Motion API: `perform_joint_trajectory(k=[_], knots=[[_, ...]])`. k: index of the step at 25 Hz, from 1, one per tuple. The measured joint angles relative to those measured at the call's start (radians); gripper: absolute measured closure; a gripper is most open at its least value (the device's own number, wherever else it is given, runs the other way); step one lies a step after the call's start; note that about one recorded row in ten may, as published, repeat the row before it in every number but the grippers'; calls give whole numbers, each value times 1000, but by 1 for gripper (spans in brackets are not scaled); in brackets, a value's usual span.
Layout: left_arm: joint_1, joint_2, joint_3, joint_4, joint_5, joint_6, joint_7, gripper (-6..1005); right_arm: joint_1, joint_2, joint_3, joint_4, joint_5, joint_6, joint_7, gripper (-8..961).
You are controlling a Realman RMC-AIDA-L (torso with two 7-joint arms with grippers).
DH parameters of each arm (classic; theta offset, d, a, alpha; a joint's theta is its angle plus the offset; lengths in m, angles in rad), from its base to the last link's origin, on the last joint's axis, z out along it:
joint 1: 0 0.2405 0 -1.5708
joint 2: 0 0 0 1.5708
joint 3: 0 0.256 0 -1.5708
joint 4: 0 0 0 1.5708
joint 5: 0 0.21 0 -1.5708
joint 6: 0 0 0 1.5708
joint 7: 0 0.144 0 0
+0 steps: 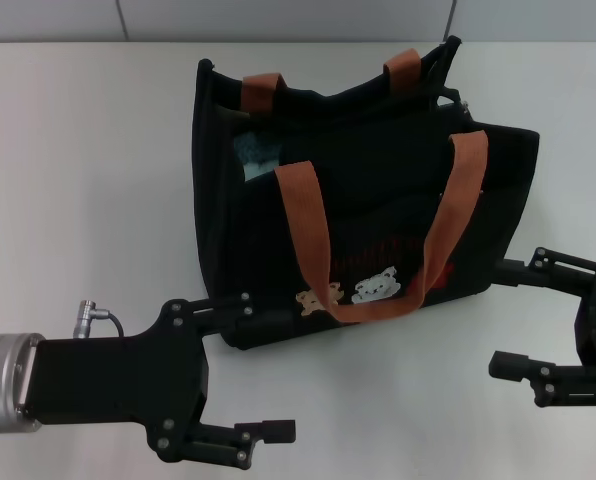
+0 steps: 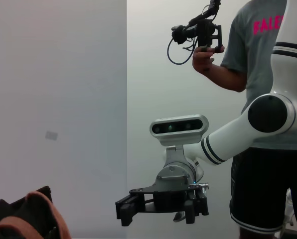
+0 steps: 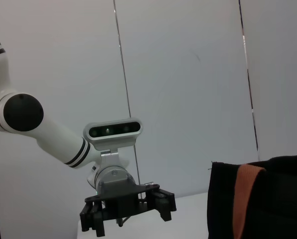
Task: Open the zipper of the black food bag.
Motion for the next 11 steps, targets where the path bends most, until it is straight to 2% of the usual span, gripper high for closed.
perform_joint_trajectory(k=[11], knots=[[0,-4,2,-2,0,-2,2,167,2,3,4,5,-4,2,-3,154]])
